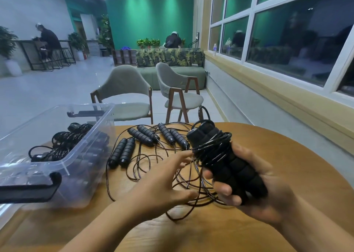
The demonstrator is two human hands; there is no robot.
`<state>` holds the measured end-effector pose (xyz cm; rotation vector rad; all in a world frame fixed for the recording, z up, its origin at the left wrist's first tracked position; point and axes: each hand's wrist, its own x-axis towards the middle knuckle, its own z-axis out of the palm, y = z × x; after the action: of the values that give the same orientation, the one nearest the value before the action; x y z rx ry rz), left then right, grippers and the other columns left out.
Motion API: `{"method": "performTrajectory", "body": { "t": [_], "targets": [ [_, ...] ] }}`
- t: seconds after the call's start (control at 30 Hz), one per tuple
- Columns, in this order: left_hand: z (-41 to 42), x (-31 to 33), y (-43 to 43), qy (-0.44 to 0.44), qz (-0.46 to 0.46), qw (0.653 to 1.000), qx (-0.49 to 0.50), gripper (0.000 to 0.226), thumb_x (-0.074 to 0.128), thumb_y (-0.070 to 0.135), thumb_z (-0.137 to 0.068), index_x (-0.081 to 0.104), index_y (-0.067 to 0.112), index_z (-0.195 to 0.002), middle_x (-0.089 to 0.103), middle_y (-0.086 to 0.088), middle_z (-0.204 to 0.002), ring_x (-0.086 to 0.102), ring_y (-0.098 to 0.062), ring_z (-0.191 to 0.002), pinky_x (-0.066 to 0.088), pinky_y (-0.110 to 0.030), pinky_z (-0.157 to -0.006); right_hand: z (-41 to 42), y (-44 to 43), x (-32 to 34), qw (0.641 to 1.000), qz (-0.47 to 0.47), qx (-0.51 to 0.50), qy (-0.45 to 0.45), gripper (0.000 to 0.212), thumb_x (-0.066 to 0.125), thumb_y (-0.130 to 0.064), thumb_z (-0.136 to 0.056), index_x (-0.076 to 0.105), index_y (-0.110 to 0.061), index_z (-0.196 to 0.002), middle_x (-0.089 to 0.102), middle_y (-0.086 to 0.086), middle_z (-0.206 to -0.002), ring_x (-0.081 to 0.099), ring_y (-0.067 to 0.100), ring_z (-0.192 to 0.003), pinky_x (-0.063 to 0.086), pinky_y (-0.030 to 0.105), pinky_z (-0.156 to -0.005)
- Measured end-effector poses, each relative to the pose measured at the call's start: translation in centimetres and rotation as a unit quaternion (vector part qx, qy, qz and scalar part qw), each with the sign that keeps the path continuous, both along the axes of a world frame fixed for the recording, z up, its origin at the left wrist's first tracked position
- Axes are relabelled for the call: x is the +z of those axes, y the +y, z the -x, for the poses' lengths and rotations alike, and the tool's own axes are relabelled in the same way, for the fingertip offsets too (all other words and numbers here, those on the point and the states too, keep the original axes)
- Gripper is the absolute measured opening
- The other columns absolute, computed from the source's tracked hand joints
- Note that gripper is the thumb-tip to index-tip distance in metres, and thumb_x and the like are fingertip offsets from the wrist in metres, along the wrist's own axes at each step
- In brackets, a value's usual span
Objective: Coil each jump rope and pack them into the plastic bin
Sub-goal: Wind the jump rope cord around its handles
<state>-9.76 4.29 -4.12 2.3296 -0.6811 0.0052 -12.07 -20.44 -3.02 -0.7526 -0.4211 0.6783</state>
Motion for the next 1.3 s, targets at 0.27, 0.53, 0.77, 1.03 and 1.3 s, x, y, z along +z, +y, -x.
{"method": "performTrajectory", "body": {
  "t": [0.27,0.53,0.77,1.03,1.3],
  "targets": [
    [1.9,1.2,-2.3,0.048,0.199,0.978,-0.039,0.012,0.06,0.033,-0.104,0.065,0.039,-0.113,0.073,0.013,-0.1,0.071,-0.004,-0.095,0.054,-0.021,-0.083,-0.2,0.4,0.1,0.999,-0.035,0.018,0.011,0.054,0.052,-0.043,-0.113,0.052,-0.007,-0.154,0.062,0.028,-0.121,0.067,0.026,-0.085,0.056,0.03,-0.066],
    [2.6,1.5,-2.5,0.08,0.094,0.992,-0.024,0.023,0.052,0.029,-0.109,0.066,0.039,-0.124,0.064,0.037,-0.082,0.059,0.013,-0.074,0.04,-0.005,-0.062,-0.2,-0.6,1.8,0.976,0.133,-0.162,-0.062,0.065,0.08,-0.049,-0.092,0.062,-0.022,-0.148,0.067,0.031,-0.112,0.063,0.026,-0.075,0.054,0.029,-0.055],
    [2.9,2.1,-2.3,-0.018,-0.15,0.988,-0.01,0.026,0.056,0.041,-0.104,0.055,0.041,-0.13,0.063,0.016,-0.092,0.056,0.0,-0.083,0.041,-0.015,-0.067,0.2,0.3,2.1,0.887,0.341,-0.275,-0.146,0.058,0.071,-0.035,-0.095,0.057,-0.048,-0.15,0.077,0.027,-0.102,0.067,0.036,-0.073,0.051,0.039,-0.056],
    [2.2,2.7,-0.8,-0.186,-0.208,0.959,-0.052,0.023,0.053,0.048,-0.102,0.069,0.034,-0.11,0.065,0.016,-0.104,0.058,-0.006,-0.094,0.048,-0.029,-0.085,-0.1,0.6,1.1,0.774,0.557,-0.207,-0.218,0.052,0.063,-0.056,-0.1,0.042,-0.077,-0.141,0.081,-0.019,-0.101,0.078,0.003,-0.09,0.061,0.024,-0.081],
    [1.2,2.8,0.4,-0.267,-0.157,0.944,-0.115,0.026,0.06,0.066,-0.091,0.067,0.041,-0.095,0.063,0.025,-0.093,0.051,-0.001,-0.098,0.041,-0.033,-0.092,1.1,2.0,1.6,0.788,0.574,-0.006,-0.224,0.036,0.038,-0.068,-0.106,0.068,-0.056,-0.122,0.077,0.004,-0.112,0.075,0.026,-0.094,0.059,0.045,-0.076]
  ]
}}
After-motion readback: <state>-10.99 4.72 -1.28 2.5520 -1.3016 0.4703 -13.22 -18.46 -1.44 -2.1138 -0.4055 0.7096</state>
